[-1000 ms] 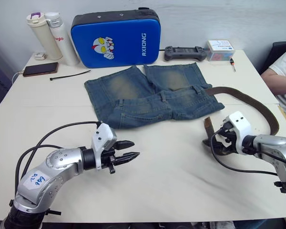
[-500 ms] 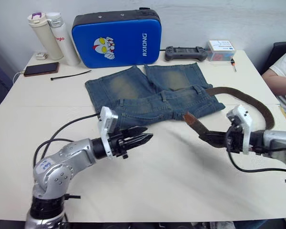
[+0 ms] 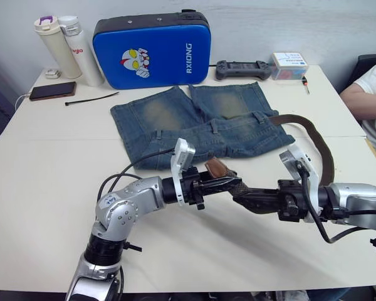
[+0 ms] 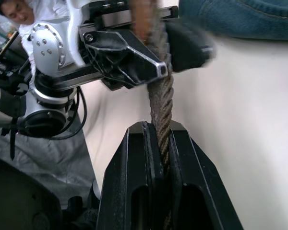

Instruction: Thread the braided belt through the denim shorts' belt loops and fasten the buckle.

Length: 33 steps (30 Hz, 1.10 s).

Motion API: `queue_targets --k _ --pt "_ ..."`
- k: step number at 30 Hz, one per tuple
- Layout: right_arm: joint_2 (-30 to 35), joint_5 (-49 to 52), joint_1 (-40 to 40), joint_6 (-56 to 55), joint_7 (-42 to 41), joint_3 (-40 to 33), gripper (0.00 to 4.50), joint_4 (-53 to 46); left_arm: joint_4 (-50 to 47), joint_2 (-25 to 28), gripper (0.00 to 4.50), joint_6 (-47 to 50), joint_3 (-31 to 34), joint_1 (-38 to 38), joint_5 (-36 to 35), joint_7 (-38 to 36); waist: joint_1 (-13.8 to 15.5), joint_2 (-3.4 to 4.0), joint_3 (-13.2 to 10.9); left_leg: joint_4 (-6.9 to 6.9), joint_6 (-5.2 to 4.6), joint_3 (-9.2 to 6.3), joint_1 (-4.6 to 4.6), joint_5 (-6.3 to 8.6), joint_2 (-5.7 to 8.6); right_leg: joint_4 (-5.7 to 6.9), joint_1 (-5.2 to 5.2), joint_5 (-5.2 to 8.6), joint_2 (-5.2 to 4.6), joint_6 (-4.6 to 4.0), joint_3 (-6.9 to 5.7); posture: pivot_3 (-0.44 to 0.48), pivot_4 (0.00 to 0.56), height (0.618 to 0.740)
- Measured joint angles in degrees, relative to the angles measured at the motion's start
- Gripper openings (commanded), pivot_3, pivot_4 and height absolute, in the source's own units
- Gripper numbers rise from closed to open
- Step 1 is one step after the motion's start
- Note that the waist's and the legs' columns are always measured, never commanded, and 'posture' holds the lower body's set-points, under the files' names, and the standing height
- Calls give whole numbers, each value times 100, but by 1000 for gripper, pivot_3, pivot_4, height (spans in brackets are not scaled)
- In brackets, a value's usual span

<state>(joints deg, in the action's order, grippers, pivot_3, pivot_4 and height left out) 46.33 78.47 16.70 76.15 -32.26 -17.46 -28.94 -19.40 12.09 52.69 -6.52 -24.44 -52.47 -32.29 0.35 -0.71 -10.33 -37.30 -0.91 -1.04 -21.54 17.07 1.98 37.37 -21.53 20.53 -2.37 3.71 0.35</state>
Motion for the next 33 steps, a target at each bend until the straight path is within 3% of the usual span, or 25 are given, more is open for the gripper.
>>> queue_targets --k 3,7,10,13,15,18,20,23,29,33 --pt "1 185 -12 -92 283 11 0 1 30 -56 50 38 74 -17 -45 9 3 0 0 -1 0 0 -1 0 0 0 0 0 0 1 0 0 150 740" --pt "2 247 -290 -295 658 -172 1633 188 318 -331 0 110 264 -236 -197 172 43 -8 -4 -5 -1 0 -5 0 0 -3 0 0 0 4 -1 0 150 740" --pt "-4 341 -619 -597 967 -629 3130 422 676 -570 0 172 500 -543 -324 407 103 -8 -5 -12 -1 1 -13 -1 1 -7 0 -3 0 13 -1 0 150 740" --pt "-163 1395 -1165 -1190 1579 -1467 4463 441 1063 -679 0 163 567 -751 -242 591 121 -11 -6 -9 -2 -1 -23 -2 1 -23 0 -6 1 20 -4 0 150 740" --pt "-198 2387 -1964 -1638 1939 -2059 4463 242 1416 -816 0 161 747 -826 -218 808 143 -11 -6 -11 -5 -8 -43 -2 -3 -37 -3 -9 4 24 -14 0 150 740" --pt "-598 3147 -2764 -2382 2185 -2311 4463 -439 1822 -1005 0 208 1007 -978 -229 1073 90 -16 -9 -15 -11 -2 -51 -1 -4 -39 -6 -18 5 40 -6 0 150 740" --pt "-970 3256 -3003 -2785 2356 -2003 4463 -817 1878 -1196 0 284 1047 -1125 -302 1175 90 -26 -13 -28 -13 -3 -53 0 -4 -47 -6 -22 5 48 -4 0 150 740" --pt "-1320 3276 -3249 -3172 2910 -967 4463 -1272 1977 -1543 0 453 1181 -1390 -587 1390 84 -26 -13 -41 -16 -1 -55 2 -3 -46 -6 -26 3 55 1 0 150 740" --pt "-2183 2415 -2712 -3829 3787 443 4463 -853 1969 -1657 0 944 1330 -1498 -1057 1678 81 -26 -12 -42 -6 -2 -54 -2 -2 -44 -11 -26 4 55 1 0 150 740" --pt "-2779 2318 -2249 -4321 3883 524 4463 -406 1805 -1641 0 963 1359 -1462 -1045 1909 95 -25 -12 -41 -5 -2 -58 -2 -1 -46 -15 -26 4 55 2 0 150 740"
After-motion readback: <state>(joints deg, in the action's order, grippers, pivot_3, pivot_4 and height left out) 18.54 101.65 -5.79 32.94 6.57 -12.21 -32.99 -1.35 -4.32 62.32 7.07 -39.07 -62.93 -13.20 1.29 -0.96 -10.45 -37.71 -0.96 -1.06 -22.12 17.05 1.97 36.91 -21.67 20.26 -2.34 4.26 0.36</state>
